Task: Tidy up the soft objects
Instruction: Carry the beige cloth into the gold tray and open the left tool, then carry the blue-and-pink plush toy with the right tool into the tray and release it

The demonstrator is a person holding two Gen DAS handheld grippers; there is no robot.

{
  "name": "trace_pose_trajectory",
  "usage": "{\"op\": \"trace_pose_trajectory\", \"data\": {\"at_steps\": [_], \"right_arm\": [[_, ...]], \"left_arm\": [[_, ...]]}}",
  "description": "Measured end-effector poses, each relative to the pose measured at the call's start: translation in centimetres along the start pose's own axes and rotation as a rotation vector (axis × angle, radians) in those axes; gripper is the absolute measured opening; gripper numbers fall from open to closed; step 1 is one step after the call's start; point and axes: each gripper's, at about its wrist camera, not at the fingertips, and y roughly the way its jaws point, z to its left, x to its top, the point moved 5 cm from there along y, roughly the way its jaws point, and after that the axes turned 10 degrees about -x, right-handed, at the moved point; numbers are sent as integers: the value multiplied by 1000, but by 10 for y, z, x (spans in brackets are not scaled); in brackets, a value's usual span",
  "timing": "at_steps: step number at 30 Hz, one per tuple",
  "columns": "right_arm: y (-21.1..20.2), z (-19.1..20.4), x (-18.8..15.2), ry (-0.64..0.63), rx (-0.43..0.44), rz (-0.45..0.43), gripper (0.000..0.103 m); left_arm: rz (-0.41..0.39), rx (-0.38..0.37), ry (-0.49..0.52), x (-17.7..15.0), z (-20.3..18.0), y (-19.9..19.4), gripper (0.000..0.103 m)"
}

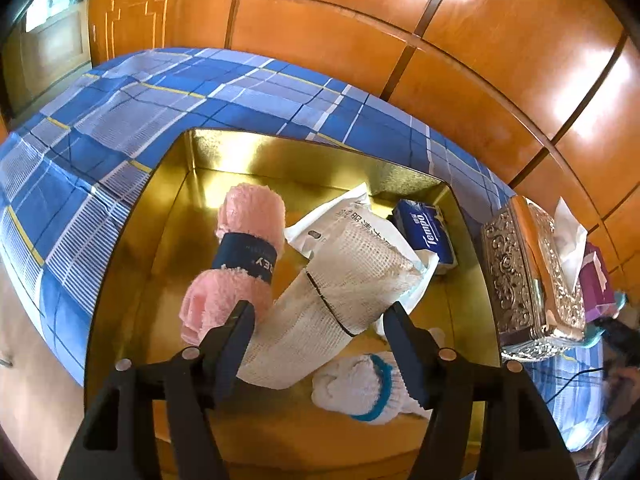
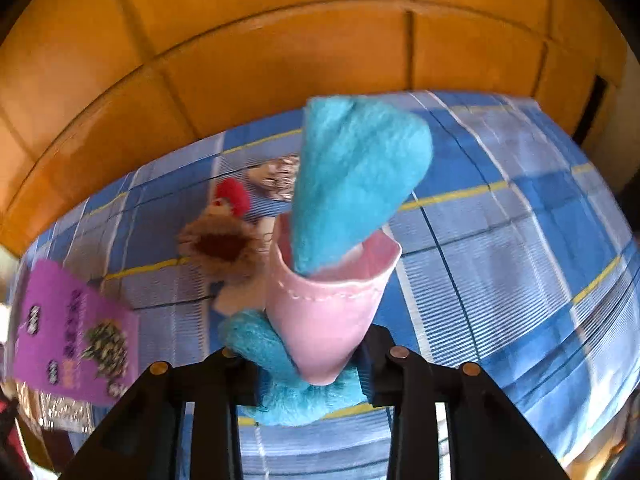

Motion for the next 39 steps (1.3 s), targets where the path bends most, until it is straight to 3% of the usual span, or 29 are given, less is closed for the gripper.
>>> {"op": "trace_pose_trajectory", "data": {"at_steps": [8, 24, 27, 32, 39], "right_arm": [[-2, 43, 34, -96, -10, 68, 33], [-49, 180, 99, -374, -118, -182, 33], [-61, 206, 99, -452, -98, -235, 33], [-89, 253, 76, -641, 12, -330, 33], [-105, 303, 44, -802, 99, -341, 33]], "left_arm": [[-51, -29, 51, 2, -9, -20, 70], [-74, -88, 38, -4, -2, -36, 70], [-73, -101, 41, -4, -5, -37, 70], [-66, -110, 40, -6, -6, -35, 70], [-76, -100, 43, -4, -7, -39, 70]]}}
